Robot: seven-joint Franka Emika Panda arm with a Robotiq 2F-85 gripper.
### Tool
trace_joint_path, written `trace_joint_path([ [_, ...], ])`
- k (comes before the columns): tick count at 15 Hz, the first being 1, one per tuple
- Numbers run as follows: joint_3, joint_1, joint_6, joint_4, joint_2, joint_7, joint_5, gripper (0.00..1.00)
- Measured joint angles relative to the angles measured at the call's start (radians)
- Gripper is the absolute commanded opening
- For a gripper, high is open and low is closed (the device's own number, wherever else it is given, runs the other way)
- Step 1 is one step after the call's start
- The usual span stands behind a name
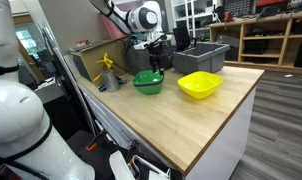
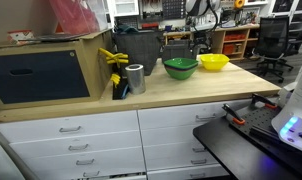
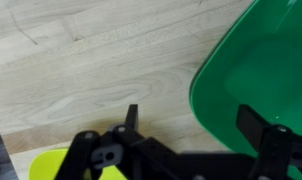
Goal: Unstack the bowls
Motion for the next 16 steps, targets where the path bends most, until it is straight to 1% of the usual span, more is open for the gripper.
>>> trace_joint_path([
  [6,0.000,0.007,0.054,-0.002,0.047,0.000,0.000,1.00],
  [7,0.000,0.008,0.061,-0.002,0.053,0.000,0.000,0.75],
  [8,0.000,0.009,0.067,-0.002,0.060,0.000,0.000,0.74],
  [9,0.000,0.009,0.072,-0.002,0.066,0.000,0.000,0.68],
  [12,0.000,0.009,0.082,-0.002,0.081,0.000,0.000,0.42],
  [14,0.000,0.010,0.086,-0.002,0.088,0.000,0.000,0.29],
  [15,0.000,0.009,0.087,-0.002,0.091,0.000,0.000,0.20],
  [16,0.000,0.010,0.088,-0.002,0.092,0.000,0.000,0.13],
])
